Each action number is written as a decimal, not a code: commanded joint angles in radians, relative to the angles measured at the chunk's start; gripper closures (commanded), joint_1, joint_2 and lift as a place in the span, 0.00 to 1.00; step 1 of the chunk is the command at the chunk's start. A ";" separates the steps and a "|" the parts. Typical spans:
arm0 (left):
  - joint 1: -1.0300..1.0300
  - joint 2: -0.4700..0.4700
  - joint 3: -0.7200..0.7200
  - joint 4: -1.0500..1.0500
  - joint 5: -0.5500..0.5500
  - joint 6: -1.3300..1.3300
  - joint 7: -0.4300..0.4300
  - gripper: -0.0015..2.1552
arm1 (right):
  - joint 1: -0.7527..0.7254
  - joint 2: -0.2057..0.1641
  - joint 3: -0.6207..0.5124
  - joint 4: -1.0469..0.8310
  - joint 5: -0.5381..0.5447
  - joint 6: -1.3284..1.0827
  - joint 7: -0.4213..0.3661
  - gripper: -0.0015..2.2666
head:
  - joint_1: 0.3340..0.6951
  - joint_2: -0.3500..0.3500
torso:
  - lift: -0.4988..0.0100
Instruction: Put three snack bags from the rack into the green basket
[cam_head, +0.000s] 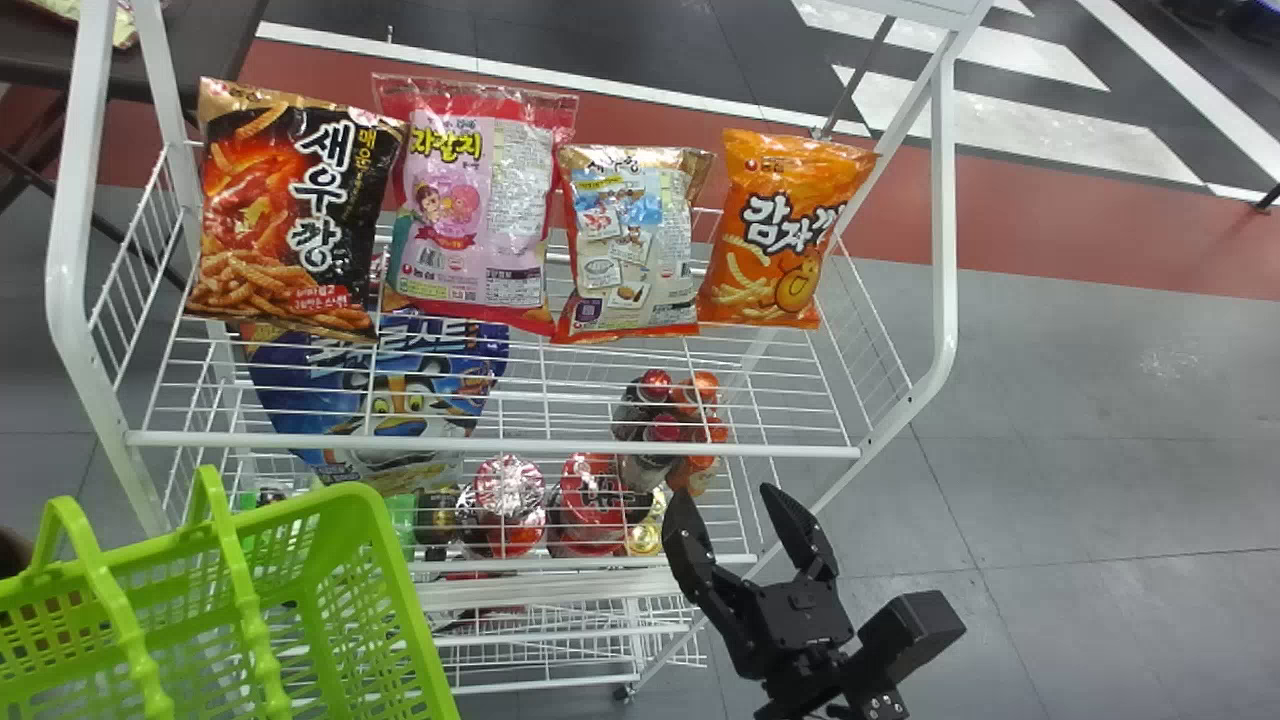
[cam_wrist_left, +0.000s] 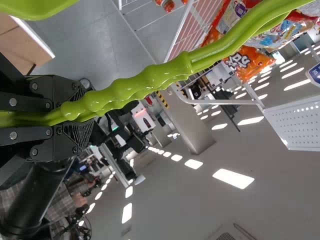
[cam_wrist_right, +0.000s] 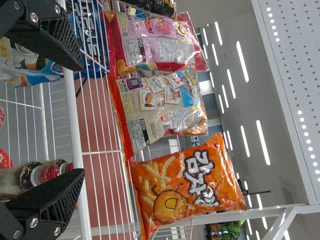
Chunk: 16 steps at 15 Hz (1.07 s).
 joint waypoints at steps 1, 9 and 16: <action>-0.001 -0.003 -0.001 0.001 0.000 -0.001 0.000 1.00 | 0.002 0.000 0.000 -0.003 0.000 0.000 0.000 0.04 | 1.00 0.00 | 0.98; -0.001 -0.003 0.002 0.004 0.000 -0.001 -0.005 1.00 | 0.002 0.005 0.000 -0.005 0.002 0.000 0.000 0.04 | 1.00 0.00 | 0.98; -0.006 -0.003 0.004 0.014 0.002 0.002 -0.011 1.00 | -0.021 0.009 0.021 -0.035 0.002 0.049 0.011 0.04 | 1.00 0.00 | 0.98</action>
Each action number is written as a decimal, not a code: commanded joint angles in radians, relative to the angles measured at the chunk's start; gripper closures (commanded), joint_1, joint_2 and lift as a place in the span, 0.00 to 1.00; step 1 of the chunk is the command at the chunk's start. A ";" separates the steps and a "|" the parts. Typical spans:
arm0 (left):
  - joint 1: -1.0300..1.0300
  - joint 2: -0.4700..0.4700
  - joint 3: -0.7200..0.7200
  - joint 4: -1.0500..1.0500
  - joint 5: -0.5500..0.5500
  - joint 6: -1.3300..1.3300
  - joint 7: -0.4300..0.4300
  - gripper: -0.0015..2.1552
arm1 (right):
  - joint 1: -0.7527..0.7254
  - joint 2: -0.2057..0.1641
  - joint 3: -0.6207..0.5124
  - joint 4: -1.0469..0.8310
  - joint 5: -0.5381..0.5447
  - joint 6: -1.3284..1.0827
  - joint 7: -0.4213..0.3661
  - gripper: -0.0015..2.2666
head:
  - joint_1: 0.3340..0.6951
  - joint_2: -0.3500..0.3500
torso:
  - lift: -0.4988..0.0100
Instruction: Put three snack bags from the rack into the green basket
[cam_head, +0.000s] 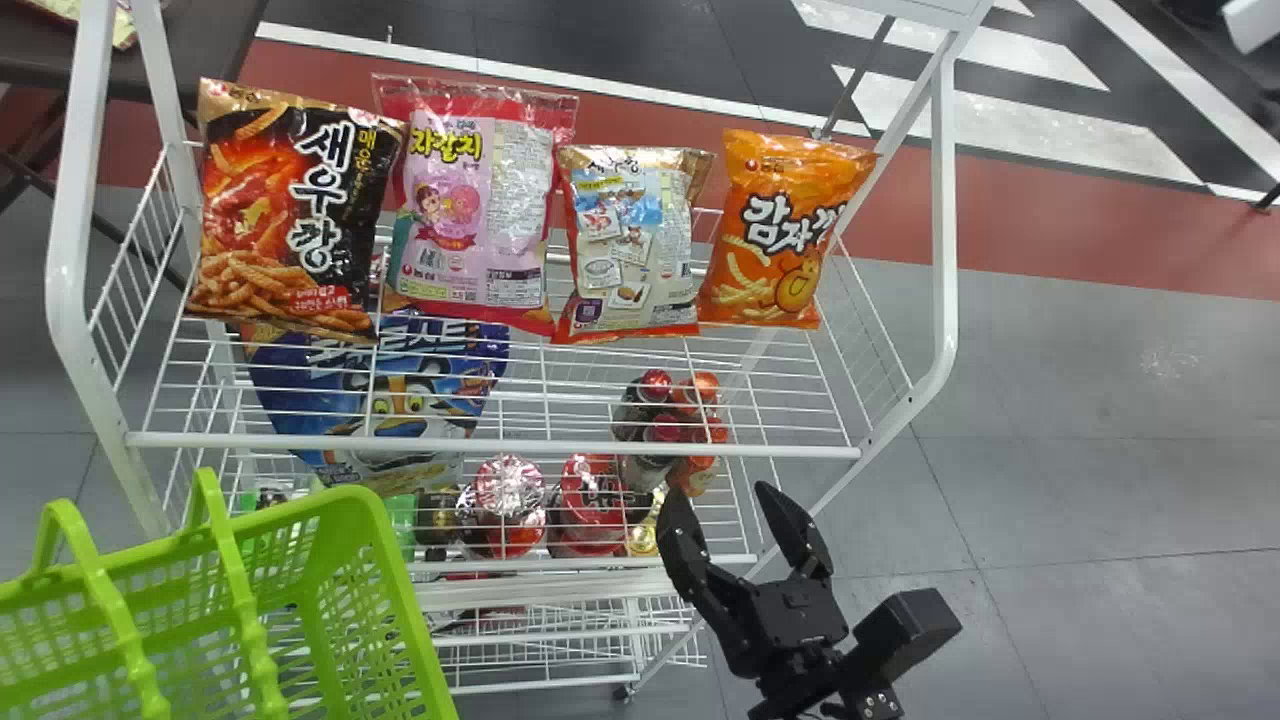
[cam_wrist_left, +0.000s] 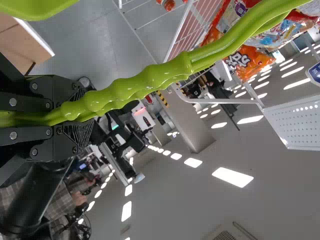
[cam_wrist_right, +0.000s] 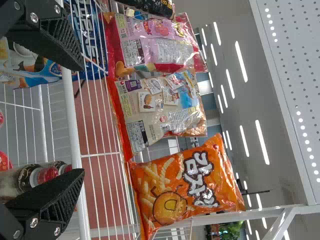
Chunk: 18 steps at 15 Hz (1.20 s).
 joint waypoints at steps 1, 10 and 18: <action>-0.002 -0.003 -0.001 0.002 0.001 0.003 -0.001 1.00 | -0.036 0.003 0.018 -0.025 0.000 0.067 0.015 0.04 | 1.00 0.00 | 0.98; 0.002 -0.003 0.005 -0.005 0.006 0.012 -0.010 1.00 | -0.318 0.006 0.211 -0.108 0.025 0.475 0.016 0.04 | 1.00 0.28 | 0.98; 0.007 -0.003 -0.001 -0.008 -0.009 0.012 -0.001 1.00 | -0.643 0.081 0.421 0.059 0.081 0.582 -0.047 0.04 | 1.00 0.62 | 0.98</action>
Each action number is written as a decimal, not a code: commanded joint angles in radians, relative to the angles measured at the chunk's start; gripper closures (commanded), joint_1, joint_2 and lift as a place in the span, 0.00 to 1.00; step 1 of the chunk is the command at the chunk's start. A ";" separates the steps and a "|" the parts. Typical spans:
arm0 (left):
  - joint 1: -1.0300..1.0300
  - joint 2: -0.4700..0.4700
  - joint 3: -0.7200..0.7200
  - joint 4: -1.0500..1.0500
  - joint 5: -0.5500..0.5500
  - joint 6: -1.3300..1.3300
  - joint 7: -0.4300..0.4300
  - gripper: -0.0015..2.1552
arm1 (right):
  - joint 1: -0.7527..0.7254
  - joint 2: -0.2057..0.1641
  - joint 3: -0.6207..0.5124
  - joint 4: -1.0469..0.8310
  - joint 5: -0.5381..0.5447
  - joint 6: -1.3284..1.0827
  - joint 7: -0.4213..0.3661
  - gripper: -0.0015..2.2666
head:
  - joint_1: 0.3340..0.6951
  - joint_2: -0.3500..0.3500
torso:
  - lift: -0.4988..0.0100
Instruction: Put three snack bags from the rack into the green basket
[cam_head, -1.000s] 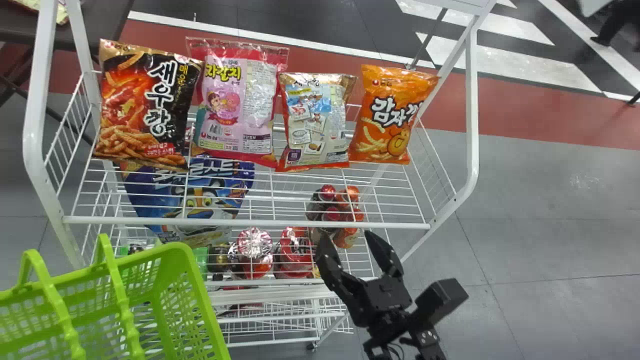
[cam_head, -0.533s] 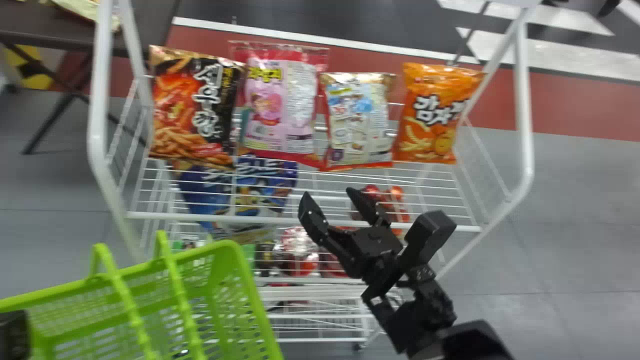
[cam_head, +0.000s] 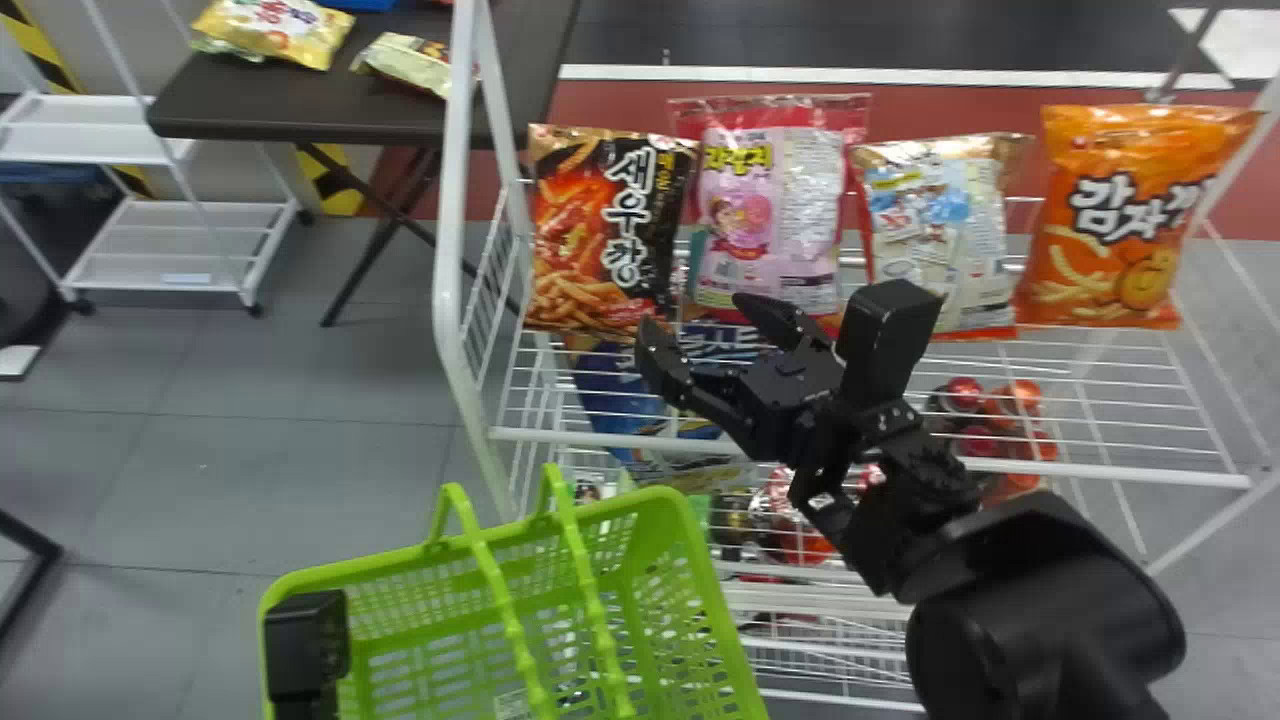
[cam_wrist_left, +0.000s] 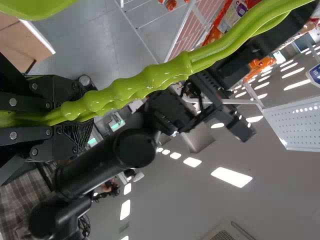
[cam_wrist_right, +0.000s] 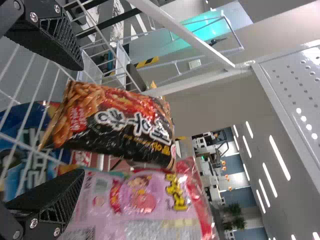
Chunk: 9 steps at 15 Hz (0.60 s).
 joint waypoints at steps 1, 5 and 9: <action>0.000 -0.003 -0.004 0.001 -0.012 0.006 0.001 1.00 | -0.102 0.022 0.053 0.092 -0.001 0.003 -0.002 0.04 | 1.00 0.64 | 0.98; 0.005 -0.003 -0.003 -0.002 -0.012 0.015 0.002 1.00 | -0.251 0.064 0.133 0.233 0.012 0.000 -0.019 0.03 | 1.00 0.71 | 0.98; 0.020 -0.003 0.010 -0.021 -0.012 0.015 0.001 1.00 | -0.353 0.125 0.183 0.365 0.070 0.003 -0.071 0.03 | 1.00 0.78 | 0.98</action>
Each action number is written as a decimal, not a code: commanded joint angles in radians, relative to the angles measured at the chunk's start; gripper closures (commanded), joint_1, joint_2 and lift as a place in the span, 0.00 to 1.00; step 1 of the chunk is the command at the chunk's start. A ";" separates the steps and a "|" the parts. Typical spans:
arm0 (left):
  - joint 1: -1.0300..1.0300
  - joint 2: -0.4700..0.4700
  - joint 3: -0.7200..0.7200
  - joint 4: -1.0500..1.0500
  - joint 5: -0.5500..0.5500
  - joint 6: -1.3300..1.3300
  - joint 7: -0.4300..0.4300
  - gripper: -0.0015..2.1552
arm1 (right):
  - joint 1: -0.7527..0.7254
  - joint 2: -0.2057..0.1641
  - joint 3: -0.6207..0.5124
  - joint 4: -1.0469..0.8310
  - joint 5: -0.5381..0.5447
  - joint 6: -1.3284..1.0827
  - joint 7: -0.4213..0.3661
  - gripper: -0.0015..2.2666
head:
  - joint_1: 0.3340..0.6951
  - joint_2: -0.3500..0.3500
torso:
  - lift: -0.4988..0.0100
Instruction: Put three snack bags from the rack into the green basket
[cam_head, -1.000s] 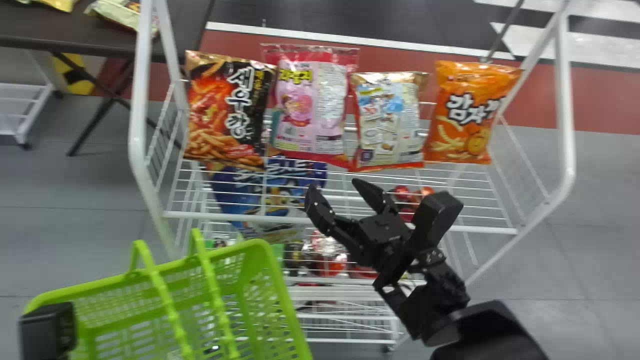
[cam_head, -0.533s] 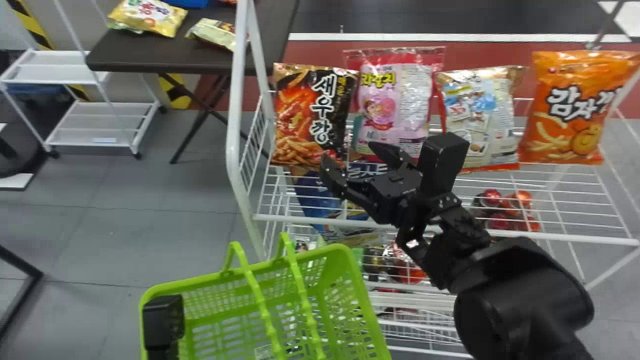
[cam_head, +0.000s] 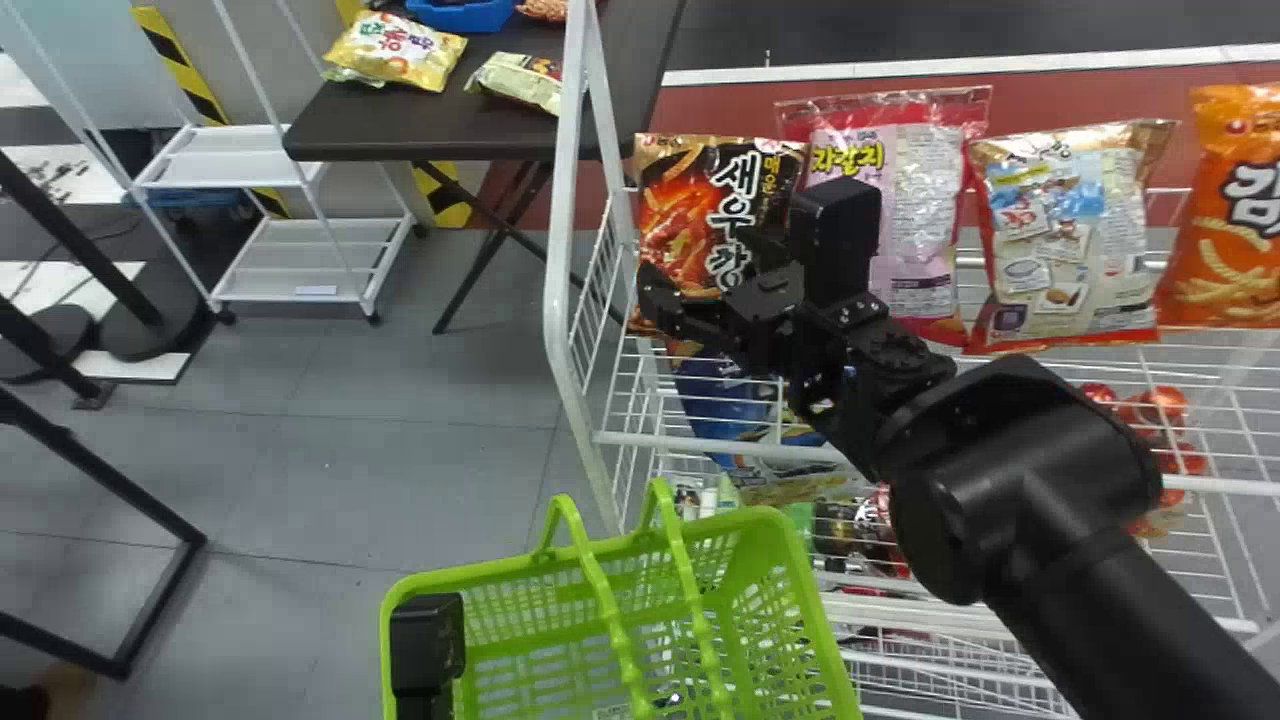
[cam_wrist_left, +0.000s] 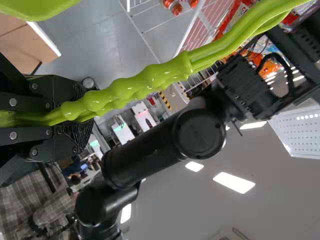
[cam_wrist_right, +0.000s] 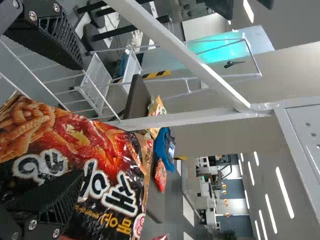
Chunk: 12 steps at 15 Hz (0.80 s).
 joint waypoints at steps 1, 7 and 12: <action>0.010 -0.003 0.006 -0.013 0.000 0.000 0.000 1.00 | -0.051 0.032 0.026 0.061 0.043 0.034 -0.055 0.03 | 1.00 0.79 | 0.98; 0.014 -0.003 0.023 -0.017 0.000 -0.003 -0.010 1.00 | -0.143 0.033 0.073 0.218 0.112 0.087 -0.182 0.03 | 1.00 0.78 | 0.98; 0.028 -0.003 0.043 -0.022 0.009 -0.006 -0.016 1.00 | -0.204 0.033 0.077 0.330 0.113 0.025 -0.153 0.20 | 1.00 0.74 | 0.98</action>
